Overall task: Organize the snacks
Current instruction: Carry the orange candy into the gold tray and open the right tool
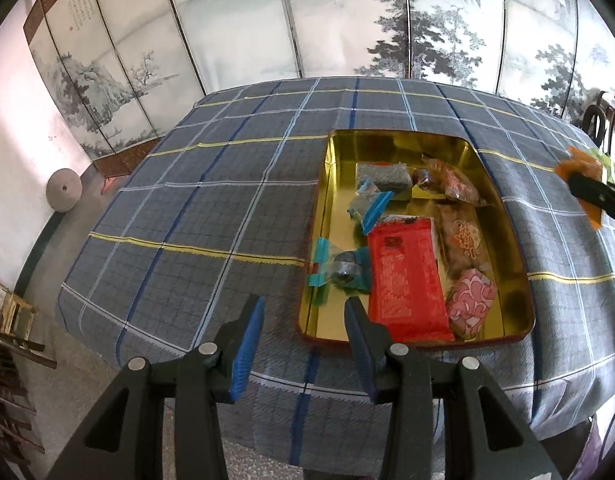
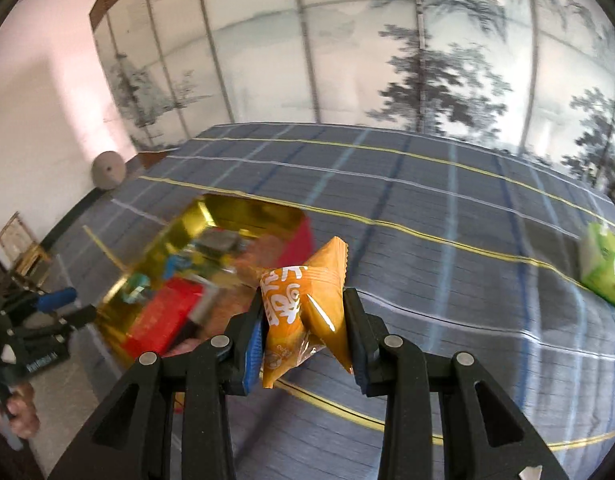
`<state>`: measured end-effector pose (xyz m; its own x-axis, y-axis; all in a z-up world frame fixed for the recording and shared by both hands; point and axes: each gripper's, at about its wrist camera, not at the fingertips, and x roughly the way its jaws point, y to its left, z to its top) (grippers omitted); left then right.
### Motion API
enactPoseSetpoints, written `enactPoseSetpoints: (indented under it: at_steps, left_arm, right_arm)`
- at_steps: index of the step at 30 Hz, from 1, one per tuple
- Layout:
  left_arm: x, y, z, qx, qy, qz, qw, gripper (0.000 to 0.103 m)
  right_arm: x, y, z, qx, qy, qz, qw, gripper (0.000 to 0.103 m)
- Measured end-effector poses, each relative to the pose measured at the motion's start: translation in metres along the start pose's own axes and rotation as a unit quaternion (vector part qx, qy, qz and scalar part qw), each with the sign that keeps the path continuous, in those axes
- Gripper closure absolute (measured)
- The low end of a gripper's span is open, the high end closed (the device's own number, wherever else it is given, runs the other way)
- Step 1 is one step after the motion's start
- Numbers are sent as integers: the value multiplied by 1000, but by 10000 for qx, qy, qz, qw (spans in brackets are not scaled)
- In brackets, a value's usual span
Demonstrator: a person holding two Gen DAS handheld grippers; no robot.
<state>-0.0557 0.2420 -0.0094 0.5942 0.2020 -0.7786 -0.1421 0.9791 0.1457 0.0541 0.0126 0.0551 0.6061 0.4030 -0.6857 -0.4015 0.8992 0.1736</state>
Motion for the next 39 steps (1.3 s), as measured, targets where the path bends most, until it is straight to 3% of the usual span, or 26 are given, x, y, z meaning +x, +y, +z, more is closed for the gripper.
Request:
enactPoseSetpoints:
  at_steps: [6, 15, 39]
  left_arm:
    - [1, 8, -3, -82, -49, -52, 9999, 54]
    - [9, 20, -7, -164, -84, -71, 9998, 54]
    - [27, 35, -8, -282, -109, -122, 9995, 48]
  right_arm:
    - [18, 34, 11, -117, 74, 229, 9996, 70]
    - [52, 71, 24, -248, 278, 359, 9987, 70]
    - [96, 82, 28, -224, 671, 283, 9971, 69]
